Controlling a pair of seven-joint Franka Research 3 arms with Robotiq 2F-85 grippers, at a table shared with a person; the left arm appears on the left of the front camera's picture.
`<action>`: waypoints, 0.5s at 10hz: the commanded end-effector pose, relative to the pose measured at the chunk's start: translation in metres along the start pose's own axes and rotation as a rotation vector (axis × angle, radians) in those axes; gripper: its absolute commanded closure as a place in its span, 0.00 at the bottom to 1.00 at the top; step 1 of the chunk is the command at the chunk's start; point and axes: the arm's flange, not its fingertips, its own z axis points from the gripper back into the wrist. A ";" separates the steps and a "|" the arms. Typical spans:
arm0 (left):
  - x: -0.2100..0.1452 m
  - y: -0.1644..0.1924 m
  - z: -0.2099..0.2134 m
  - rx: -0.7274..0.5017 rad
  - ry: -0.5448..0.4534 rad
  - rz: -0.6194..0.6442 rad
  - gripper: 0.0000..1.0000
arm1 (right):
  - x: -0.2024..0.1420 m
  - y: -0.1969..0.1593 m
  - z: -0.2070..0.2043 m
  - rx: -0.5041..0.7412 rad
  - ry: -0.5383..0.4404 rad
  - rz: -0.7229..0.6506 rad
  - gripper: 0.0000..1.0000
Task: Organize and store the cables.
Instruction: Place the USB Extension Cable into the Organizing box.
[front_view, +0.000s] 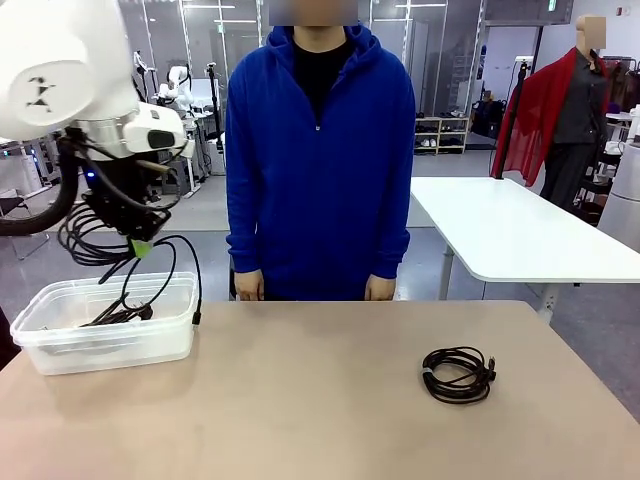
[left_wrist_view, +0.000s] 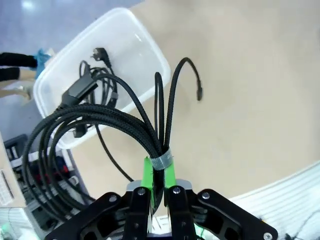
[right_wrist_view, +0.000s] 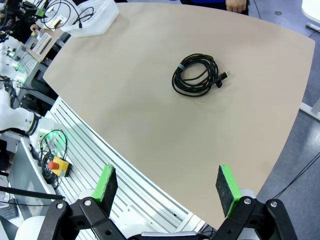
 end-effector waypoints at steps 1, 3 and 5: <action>-0.024 0.022 -0.001 -0.008 -0.035 0.110 1.00 | -0.001 0.000 0.001 0.008 -0.013 0.014 0.00; -0.029 0.038 -0.007 -0.034 -0.054 0.131 1.00 | -0.001 0.000 0.001 0.008 -0.013 0.014 0.00; -0.026 0.044 -0.013 -0.105 -0.080 0.053 1.00 | -0.001 0.000 0.001 0.008 -0.013 0.014 0.00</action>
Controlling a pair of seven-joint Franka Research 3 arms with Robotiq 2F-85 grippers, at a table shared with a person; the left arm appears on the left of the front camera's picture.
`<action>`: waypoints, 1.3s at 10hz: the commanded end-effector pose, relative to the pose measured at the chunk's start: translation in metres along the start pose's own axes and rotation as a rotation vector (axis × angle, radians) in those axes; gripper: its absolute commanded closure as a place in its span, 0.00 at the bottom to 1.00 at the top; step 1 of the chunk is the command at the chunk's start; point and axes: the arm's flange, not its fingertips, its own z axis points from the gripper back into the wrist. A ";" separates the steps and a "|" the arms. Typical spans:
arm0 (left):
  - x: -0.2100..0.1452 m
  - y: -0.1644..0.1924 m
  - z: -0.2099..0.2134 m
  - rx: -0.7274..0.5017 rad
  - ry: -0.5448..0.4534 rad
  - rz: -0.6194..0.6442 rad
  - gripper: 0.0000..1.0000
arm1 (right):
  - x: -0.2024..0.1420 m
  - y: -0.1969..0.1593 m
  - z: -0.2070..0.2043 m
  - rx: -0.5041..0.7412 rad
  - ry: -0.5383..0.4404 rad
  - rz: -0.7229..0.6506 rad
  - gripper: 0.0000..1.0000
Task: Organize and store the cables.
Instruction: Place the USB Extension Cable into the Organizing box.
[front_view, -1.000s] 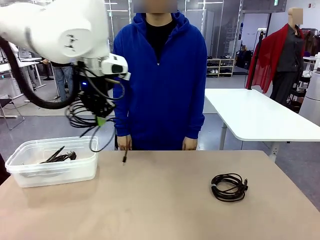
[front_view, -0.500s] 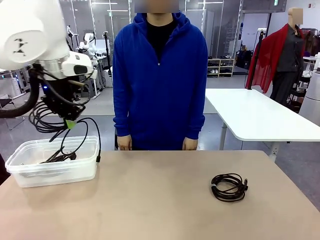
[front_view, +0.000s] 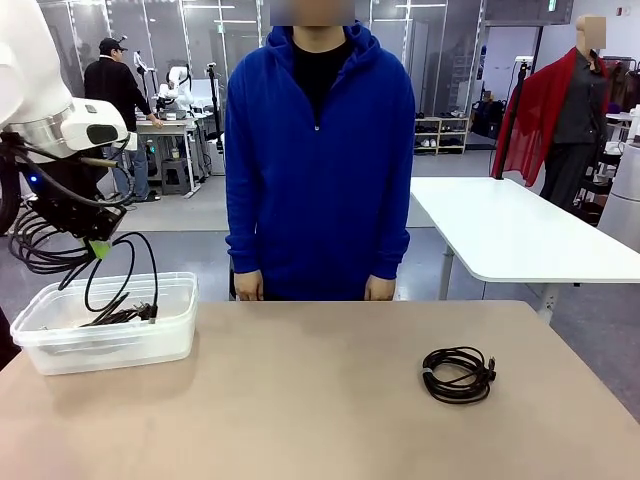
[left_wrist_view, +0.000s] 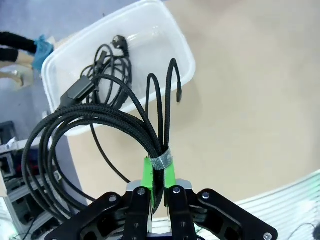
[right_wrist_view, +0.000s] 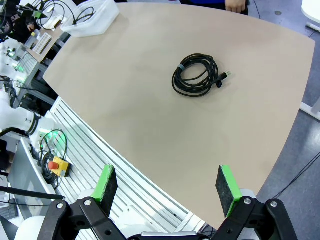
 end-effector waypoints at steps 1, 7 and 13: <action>-0.001 -0.001 0.003 0.024 0.011 0.016 1.00 | -0.001 0.000 0.001 0.008 -0.012 0.014 0.00; 0.014 0.002 -0.005 0.024 -0.059 0.033 0.90 | -0.001 0.000 0.001 0.008 -0.012 0.014 0.00; 0.046 0.074 -0.001 0.126 -0.035 0.153 0.90 | -0.001 0.000 0.001 0.008 -0.012 0.014 0.00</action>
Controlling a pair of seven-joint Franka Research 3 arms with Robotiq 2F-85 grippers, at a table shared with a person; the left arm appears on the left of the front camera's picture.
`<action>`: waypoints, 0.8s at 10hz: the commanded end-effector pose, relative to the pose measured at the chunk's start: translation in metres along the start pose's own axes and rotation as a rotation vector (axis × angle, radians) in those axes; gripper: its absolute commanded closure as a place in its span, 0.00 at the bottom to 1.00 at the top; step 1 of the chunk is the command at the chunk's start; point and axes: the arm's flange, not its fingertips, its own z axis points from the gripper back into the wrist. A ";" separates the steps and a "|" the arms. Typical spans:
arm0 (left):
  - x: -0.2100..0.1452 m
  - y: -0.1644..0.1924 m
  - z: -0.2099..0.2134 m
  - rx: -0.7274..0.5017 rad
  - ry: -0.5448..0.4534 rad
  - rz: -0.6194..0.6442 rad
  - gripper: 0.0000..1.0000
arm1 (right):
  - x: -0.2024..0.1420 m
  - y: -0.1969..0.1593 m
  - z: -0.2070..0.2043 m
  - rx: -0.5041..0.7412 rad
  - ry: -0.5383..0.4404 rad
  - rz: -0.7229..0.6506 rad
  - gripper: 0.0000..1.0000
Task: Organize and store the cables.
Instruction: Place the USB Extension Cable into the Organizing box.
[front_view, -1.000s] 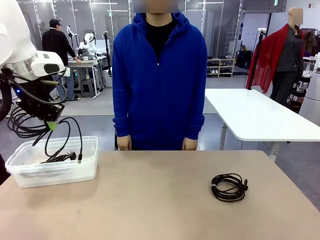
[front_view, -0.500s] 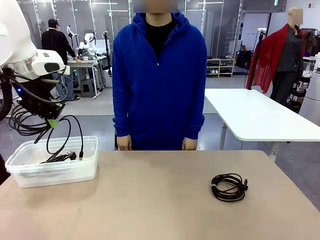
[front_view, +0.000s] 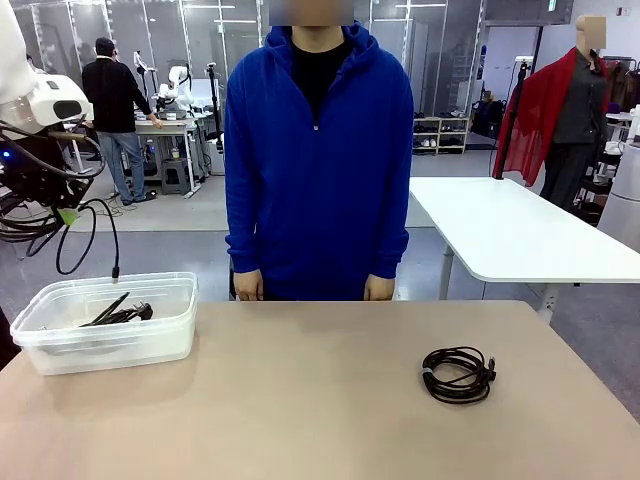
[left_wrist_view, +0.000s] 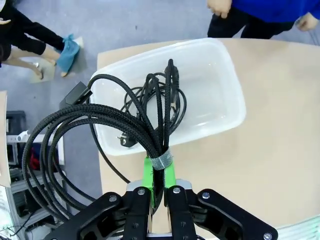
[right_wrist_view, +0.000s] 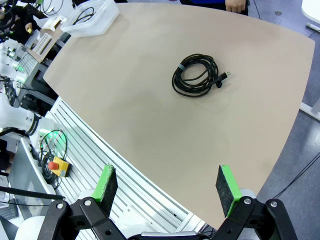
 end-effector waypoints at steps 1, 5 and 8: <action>0.019 -0.005 -0.013 0.035 0.055 -0.002 0.90 | -0.001 0.000 0.001 0.008 -0.012 0.014 0.00; 0.049 -0.017 -0.066 0.025 0.161 0.024 0.90 | -0.001 0.000 0.001 0.008 -0.012 0.014 0.00; 0.055 -0.042 -0.111 -0.051 0.265 -0.009 0.90 | -0.001 0.000 0.001 0.008 -0.012 0.014 0.00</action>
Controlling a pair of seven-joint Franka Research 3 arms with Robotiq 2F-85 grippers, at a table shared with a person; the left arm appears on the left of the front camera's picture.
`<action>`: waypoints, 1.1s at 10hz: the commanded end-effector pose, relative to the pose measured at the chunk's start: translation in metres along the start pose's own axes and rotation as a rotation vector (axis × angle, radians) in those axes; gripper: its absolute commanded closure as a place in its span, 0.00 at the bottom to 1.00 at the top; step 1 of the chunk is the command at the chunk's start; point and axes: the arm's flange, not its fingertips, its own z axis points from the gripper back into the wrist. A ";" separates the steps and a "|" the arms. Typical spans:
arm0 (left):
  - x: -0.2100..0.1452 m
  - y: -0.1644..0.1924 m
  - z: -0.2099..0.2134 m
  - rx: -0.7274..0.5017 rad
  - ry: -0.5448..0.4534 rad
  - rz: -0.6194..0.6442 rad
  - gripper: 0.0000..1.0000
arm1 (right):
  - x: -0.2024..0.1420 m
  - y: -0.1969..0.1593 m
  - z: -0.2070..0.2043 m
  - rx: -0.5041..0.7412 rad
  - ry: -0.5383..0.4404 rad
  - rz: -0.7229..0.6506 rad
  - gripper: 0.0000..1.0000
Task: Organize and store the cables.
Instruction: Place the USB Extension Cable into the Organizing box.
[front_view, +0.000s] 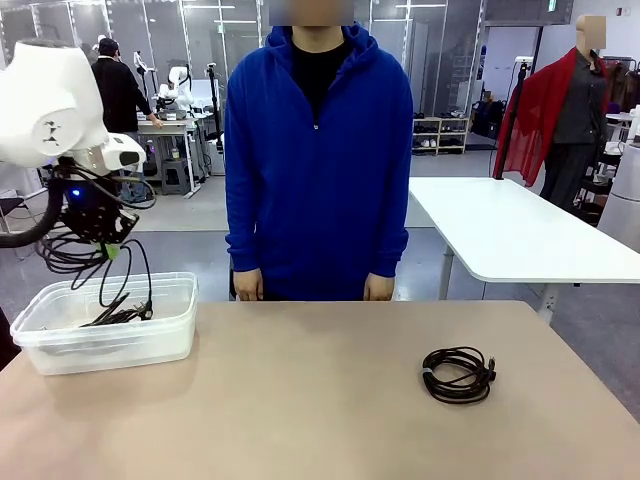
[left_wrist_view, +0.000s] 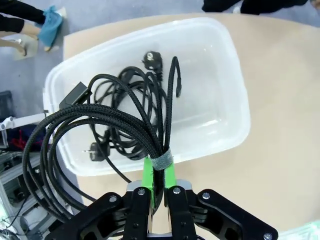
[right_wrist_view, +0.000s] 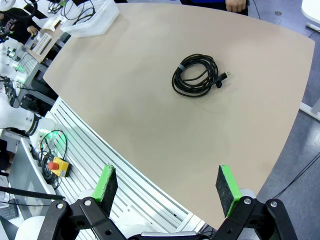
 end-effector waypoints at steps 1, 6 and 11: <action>0.008 -0.008 -0.010 -0.040 0.080 0.000 0.90 | -0.001 0.000 0.000 0.008 -0.011 0.014 0.00; 0.029 -0.020 -0.111 -0.162 0.064 0.033 0.90 | -0.001 0.000 0.000 0.008 -0.011 0.014 0.00; 0.035 -0.024 -0.115 -0.150 0.061 0.026 0.73 | -0.001 0.000 0.000 0.008 -0.011 0.014 0.00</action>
